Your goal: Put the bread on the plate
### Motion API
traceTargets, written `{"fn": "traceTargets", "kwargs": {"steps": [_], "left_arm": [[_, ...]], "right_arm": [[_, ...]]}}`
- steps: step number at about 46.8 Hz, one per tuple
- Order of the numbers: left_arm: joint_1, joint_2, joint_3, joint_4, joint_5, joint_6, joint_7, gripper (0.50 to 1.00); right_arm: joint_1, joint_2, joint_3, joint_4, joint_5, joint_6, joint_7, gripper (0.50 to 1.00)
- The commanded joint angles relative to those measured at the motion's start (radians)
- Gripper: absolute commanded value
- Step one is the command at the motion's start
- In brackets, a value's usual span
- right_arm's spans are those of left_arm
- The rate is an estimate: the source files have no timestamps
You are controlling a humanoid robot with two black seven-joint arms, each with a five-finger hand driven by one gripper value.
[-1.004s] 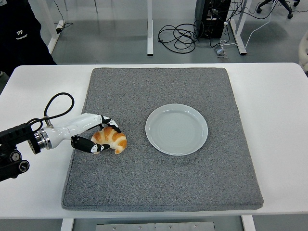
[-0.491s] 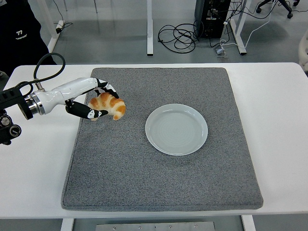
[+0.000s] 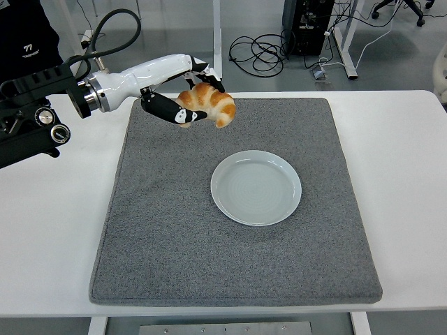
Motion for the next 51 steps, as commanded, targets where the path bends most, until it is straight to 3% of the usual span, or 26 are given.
{"fn": "traceTargets", "kwargs": {"steps": [1,21,51], "left_arm": [[-0.01,-0.028,0.0,0.006,0.0,0.0,0.012,0.5],[-0.026,-0.124,0.055,0.049,0.003,-0.012,0.026,0.5],[0.108,-0.333,0.08,0.255,0.014,0.008,0.015,0.5]], "right_arm": [[0.0,0.0,0.0,0.0,0.0,0.0,0.0,1.0],[0.0,0.0,0.0,0.0,0.0,0.0,0.0,1.0],[0.0,0.0,0.0,0.0,0.0,0.0,0.0,1.0]]}}
